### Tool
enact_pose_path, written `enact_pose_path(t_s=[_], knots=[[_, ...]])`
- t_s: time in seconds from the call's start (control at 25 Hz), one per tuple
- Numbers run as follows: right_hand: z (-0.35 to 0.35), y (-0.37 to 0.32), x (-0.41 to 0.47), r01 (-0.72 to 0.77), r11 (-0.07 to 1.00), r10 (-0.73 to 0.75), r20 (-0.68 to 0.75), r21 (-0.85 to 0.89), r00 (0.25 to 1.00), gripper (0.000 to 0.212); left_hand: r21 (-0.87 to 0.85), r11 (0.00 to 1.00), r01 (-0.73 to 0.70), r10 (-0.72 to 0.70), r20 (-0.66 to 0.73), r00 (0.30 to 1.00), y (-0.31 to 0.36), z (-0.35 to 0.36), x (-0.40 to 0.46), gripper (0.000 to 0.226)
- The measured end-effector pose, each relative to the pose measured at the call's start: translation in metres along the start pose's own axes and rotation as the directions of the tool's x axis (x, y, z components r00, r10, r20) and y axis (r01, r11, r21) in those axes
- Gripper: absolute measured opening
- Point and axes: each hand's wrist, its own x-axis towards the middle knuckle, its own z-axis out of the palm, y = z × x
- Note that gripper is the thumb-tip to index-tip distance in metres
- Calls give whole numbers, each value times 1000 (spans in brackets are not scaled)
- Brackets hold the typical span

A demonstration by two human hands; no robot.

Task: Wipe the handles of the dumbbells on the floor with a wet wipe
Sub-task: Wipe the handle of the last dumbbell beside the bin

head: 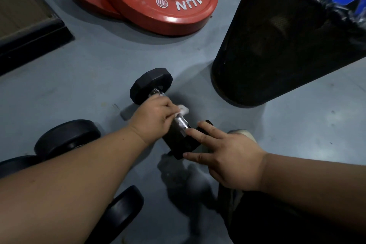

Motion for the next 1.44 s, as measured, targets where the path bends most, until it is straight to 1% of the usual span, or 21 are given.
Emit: enact_pose_path(t_s=[0.08,0.16,0.24,0.32,0.4,0.48,0.56,0.6,0.68,0.76,0.84,0.92,1.0,1.16,1.24,1.36,1.44], knots=[[0,-2,1,33,999,-33,17,0,999,57,25,997,71,-69,-50,996,-11,-8,1,25],[-3,-5,5,48,999,-48,15,24,999,58,30,991,131,-129,-65,990,-17,-13,-2,22],[-5,-6,7,44,998,-45,14,44,999,59,35,987,157,-155,-54,986,-14,-11,-6,20],[-4,-6,8,48,998,-49,13,33,999,58,57,986,153,-150,-53,987,-10,-9,-6,23],[-4,-5,6,57,998,-58,22,26,998,58,93,990,106,-103,-45,994,-8,-9,-4,25],[-4,-5,6,53,999,-54,20,12,998,59,98,995,-9,9,-2,1000,1,-6,-6,23],[-5,-5,6,44,999,-44,14,13,999,58,44,989,-138,135,64,989,17,2,-14,24],[-5,-5,7,41,999,-41,5,21,999,57,10,985,-170,169,84,982,24,6,-20,27],[-3,-5,7,44,998,-44,-5,35,999,57,-29,983,-184,186,99,978,25,9,-24,31],[-2,-5,8,47,998,-47,-8,47,999,56,-8,982,-191,191,91,977,17,7,-22,27],[-1,-4,7,50,997,-50,-9,54,999,55,22,988,-156,155,38,987,7,3,-17,21],[0,-3,5,56,997,-55,-6,57,998,56,57,996,-70,72,-39,997,-2,-2,-12,21],[0,-2,4,65,996,-65,-10,59,998,56,75,997,4,3,-84,996,-12,-8,-8,22],[6,1,-1,92,993,-92,-8,73,996,59,79,995,67,-60,-81,995,-20,-12,-3,28],[9,3,-5,97,990,-96,-16,102,995,61,70,990,121,-113,-108,988,-14,-8,-5,27],[12,7,-9,28,988,-20,-56,149,998,67,58,981,183,-173,-143,974,-11,-5,-8,22],[15,9,-10,8,986,1,-59,166,998,71,45,988,145,-138,-137,981,-9,-6,-9,20]])
